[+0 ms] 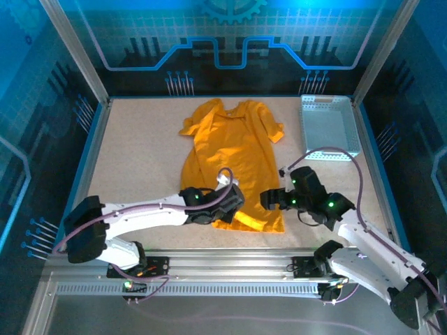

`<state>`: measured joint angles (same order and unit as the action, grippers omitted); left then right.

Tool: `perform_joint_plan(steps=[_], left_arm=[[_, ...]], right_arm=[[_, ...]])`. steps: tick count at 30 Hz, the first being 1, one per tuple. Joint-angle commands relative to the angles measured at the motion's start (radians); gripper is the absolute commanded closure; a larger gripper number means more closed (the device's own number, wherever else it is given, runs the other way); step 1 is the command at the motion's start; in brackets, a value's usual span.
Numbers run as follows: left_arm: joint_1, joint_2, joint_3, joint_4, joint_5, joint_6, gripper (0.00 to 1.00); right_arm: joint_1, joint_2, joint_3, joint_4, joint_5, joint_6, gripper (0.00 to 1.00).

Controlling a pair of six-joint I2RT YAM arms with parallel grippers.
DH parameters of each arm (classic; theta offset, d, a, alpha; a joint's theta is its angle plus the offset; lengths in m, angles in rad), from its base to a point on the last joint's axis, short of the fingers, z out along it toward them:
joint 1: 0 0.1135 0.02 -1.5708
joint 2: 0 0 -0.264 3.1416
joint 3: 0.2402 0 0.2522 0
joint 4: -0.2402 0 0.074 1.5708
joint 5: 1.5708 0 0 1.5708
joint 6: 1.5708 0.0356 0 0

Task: Fold the inside-out t-shirt

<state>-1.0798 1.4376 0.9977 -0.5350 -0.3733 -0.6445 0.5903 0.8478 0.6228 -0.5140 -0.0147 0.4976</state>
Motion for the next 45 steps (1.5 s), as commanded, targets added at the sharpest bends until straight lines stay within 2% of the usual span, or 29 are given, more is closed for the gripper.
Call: perform_joint_plan(steps=[1,7,11,16,22,25,27,33,40,45], left_arm=[[0.051,-0.007,0.047,0.047,-0.017,0.039,1.0],[0.109,0.024,0.128,0.073,0.005,0.074,1.0],[0.135,0.025,0.154,0.099,0.044,0.077,1.0],[0.136,0.024,0.17,0.101,0.06,0.084,1.0],[0.138,-0.013,0.153,0.102,0.077,0.071,1.0],[0.137,-0.029,0.157,0.099,0.089,0.071,1.0],[0.138,-0.039,0.156,0.094,0.082,0.071,1.0],[0.141,-0.076,0.162,0.098,0.1,0.075,1.0],[0.144,-0.116,0.13,0.085,0.131,0.115,1.0],[0.152,-0.024,0.127,0.015,0.12,0.178,1.0]], right_arm=[[0.101,-0.013,-0.029,0.096,0.027,0.0,0.11],[0.293,0.041,-0.109,0.318,-0.012,0.049,0.21],[0.425,0.148,-0.115,0.427,0.046,0.075,0.25],[0.49,0.33,-0.129,0.63,0.105,0.133,0.31],[0.487,0.454,-0.173,0.818,0.288,0.146,0.37],[0.483,0.437,-0.204,0.873,0.361,0.132,0.39],[0.475,0.412,-0.225,0.904,0.366,0.128,0.41],[0.46,0.424,-0.217,0.798,0.452,0.162,0.43],[0.286,0.34,-0.249,0.753,0.383,0.188,0.45],[0.266,0.323,-0.219,0.688,0.365,0.15,0.4]])
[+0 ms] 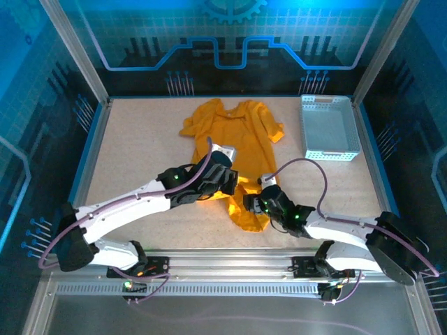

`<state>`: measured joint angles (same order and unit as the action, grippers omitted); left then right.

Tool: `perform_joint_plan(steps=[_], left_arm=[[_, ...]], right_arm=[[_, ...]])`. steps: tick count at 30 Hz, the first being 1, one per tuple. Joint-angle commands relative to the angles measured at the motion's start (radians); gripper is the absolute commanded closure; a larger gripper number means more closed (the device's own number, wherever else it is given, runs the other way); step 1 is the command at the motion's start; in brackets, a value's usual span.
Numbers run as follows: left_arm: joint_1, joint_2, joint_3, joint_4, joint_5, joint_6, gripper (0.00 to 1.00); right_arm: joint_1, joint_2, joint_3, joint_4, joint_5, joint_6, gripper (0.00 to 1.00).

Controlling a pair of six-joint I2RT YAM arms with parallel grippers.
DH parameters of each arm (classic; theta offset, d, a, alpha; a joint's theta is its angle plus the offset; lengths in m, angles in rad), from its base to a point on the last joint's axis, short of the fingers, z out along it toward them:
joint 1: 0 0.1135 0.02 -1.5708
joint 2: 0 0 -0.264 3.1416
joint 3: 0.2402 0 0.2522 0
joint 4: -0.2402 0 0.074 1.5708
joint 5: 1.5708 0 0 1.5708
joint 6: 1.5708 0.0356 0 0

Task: Fold the inside-out t-shirt

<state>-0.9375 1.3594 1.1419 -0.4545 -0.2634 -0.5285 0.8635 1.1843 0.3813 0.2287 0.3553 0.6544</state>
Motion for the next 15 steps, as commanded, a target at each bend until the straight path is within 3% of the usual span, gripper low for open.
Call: perform_joint_plan(steps=[1,6,10,15], left_arm=[[0.013,0.086,-0.02,-0.081,0.004,0.075,0.99],[0.016,0.189,-0.041,-0.091,-0.009,0.128,0.9],[0.013,0.187,-0.084,-0.051,-0.018,0.148,0.74],[-0.01,0.137,-0.137,-0.014,-0.045,0.202,0.48]], right_arm=[[-0.008,-0.017,0.019,-0.061,-0.008,-0.004,0.39],[-0.012,-0.038,-0.027,-0.073,-0.025,0.029,0.38],[-0.013,-0.048,-0.049,-0.08,-0.042,0.049,0.37],[-0.015,-0.079,-0.056,-0.102,-0.04,0.054,0.36]])
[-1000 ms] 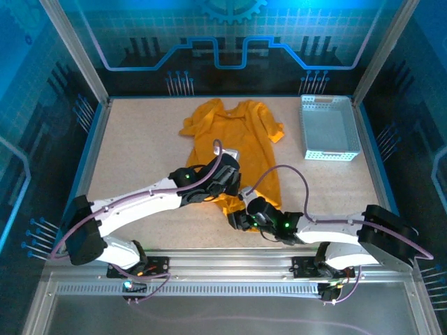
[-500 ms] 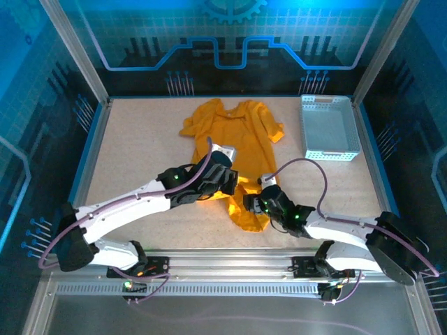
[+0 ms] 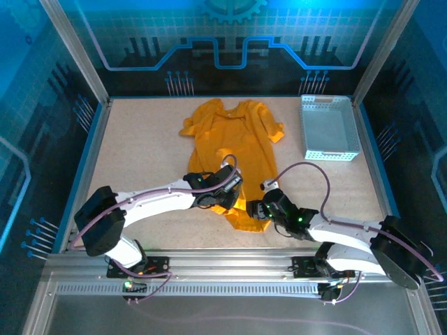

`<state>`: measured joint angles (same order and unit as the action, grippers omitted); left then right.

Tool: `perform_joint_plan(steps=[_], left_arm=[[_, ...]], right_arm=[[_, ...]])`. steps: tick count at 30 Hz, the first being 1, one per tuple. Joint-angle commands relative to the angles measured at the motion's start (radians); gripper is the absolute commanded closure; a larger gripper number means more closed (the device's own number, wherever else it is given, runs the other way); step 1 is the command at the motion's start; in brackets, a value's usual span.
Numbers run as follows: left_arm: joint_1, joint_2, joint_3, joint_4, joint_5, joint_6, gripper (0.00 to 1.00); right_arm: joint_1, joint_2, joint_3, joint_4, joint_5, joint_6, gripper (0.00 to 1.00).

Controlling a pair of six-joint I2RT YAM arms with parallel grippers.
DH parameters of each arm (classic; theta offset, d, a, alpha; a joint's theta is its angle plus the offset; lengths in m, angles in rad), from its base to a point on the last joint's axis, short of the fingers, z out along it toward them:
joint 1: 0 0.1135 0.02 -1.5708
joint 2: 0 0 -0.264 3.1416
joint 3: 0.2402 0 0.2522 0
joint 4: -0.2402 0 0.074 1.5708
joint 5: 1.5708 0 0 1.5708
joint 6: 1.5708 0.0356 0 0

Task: Fold the inside-out t-shirt

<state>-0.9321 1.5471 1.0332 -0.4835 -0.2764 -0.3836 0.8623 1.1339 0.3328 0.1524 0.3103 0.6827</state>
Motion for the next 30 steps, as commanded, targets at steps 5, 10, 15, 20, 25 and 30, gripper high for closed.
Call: perform_joint_plan(steps=[5,10,15,20,25,30], left_arm=[[-0.145,-0.071,-0.08,0.041,-0.121,0.183,0.22],[-0.159,0.013,-0.05,-0.005,-0.183,0.194,0.24],[-0.183,0.11,-0.011,-0.005,-0.253,0.25,0.23],[-0.186,0.183,0.045,-0.005,-0.338,0.239,0.25],[-0.181,0.188,0.075,0.043,-0.359,0.209,0.3],[-0.16,0.226,0.107,0.038,-0.357,0.195,0.36]], right_arm=[[-0.029,-0.075,-0.003,-0.062,0.001,0.02,0.35],[-0.061,-0.169,-0.017,-0.114,-0.004,0.021,0.35],[-0.083,-0.262,-0.031,-0.163,-0.01,0.024,0.34],[-0.093,-0.301,-0.048,-0.173,-0.03,0.035,0.33],[-0.093,-0.27,-0.058,-0.149,-0.055,0.041,0.33],[-0.093,-0.263,-0.058,-0.144,-0.061,0.04,0.32]])
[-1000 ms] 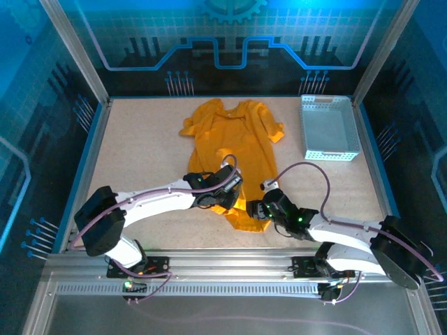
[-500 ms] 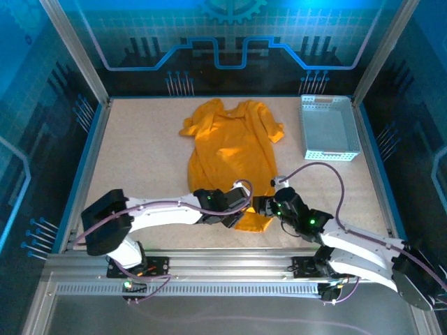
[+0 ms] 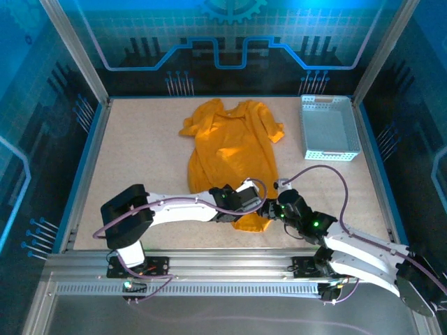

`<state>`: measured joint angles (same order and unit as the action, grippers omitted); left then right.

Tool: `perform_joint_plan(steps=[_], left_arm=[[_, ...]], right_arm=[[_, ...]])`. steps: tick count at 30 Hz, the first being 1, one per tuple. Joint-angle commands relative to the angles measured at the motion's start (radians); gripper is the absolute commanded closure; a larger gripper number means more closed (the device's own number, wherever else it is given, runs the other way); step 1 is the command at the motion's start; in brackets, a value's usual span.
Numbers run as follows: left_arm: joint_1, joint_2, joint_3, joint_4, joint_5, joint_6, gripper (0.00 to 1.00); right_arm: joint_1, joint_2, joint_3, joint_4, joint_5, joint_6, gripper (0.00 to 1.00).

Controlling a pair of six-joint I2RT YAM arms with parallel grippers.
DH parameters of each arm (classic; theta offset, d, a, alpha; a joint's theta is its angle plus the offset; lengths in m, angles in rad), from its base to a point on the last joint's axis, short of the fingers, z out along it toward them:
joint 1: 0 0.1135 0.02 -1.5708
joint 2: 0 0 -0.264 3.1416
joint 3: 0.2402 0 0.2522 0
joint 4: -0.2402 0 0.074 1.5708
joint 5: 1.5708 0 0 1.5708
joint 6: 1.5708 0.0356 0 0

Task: Fold the inside-out t-shirt

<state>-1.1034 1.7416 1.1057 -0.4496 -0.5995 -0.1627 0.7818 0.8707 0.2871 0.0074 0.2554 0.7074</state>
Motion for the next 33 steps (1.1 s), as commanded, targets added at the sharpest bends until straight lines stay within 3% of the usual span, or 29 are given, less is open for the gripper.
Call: perform_joint_plan(steps=[1,11,18,26,33], left_arm=[[0.017,0.036,0.035,0.005,-0.029,-0.027,0.37],[0.013,0.017,0.005,-0.052,0.116,-0.013,0.22],[0.041,0.057,-0.004,-0.025,0.159,-0.059,0.31],[0.057,0.082,0.032,-0.023,0.161,-0.08,0.53],[0.059,0.009,0.044,-0.006,0.16,-0.1,0.89]], right_arm=[[-0.012,-0.002,-0.012,0.0,-0.005,0.015,0.32],[-0.012,-0.003,-0.009,-0.007,-0.007,0.022,0.32],[-0.012,-0.002,0.004,-0.011,-0.014,0.02,0.31],[-0.012,-0.02,0.003,-0.03,-0.016,0.021,0.31],[-0.012,-0.017,0.005,-0.034,-0.024,0.016,0.3]])
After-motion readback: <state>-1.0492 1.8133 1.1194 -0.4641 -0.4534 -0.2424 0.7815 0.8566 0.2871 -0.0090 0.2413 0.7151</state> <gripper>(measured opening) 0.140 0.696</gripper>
